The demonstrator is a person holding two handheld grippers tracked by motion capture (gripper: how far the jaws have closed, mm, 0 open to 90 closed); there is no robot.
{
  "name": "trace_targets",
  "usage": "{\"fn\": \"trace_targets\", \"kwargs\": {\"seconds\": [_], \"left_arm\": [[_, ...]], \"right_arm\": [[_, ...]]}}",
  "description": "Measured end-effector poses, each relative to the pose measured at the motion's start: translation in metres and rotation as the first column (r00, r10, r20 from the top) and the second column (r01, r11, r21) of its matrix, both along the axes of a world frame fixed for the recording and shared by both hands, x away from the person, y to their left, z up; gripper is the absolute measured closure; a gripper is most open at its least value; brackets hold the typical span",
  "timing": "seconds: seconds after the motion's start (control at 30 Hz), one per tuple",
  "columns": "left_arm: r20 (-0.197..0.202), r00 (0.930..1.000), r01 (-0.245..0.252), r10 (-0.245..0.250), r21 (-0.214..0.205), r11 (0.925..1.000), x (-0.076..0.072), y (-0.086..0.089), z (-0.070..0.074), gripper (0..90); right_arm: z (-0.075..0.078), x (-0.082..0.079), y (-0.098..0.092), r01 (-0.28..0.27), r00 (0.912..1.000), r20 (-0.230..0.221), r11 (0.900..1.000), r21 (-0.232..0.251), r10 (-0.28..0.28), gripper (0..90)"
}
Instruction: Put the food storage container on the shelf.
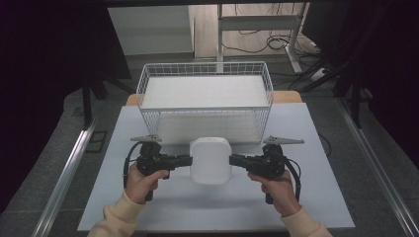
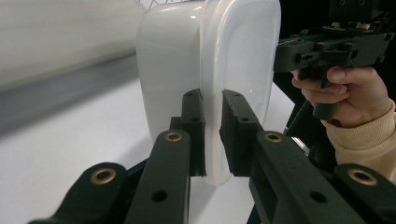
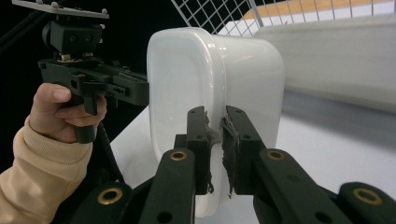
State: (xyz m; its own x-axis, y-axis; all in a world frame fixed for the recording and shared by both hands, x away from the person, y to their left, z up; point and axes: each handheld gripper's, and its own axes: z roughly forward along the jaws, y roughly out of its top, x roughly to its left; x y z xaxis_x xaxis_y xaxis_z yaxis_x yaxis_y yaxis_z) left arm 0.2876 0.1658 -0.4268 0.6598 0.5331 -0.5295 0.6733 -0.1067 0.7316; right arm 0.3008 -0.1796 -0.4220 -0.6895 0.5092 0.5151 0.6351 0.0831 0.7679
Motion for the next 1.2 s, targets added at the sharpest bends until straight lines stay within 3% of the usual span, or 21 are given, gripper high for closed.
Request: {"fn": "trace_targets", "kwargs": {"seconds": [1.2], "left_arm": [[0.102, 0.9947, -0.007, 0.007, 0.003, 1.0, 0.03, 0.002, 0.062, 79.9]], "right_arm": [[0.065, 0.028, 0.002, -0.01, 0.9936, 0.112, 0.9999, -0.004, 0.01, 81.1]]}}
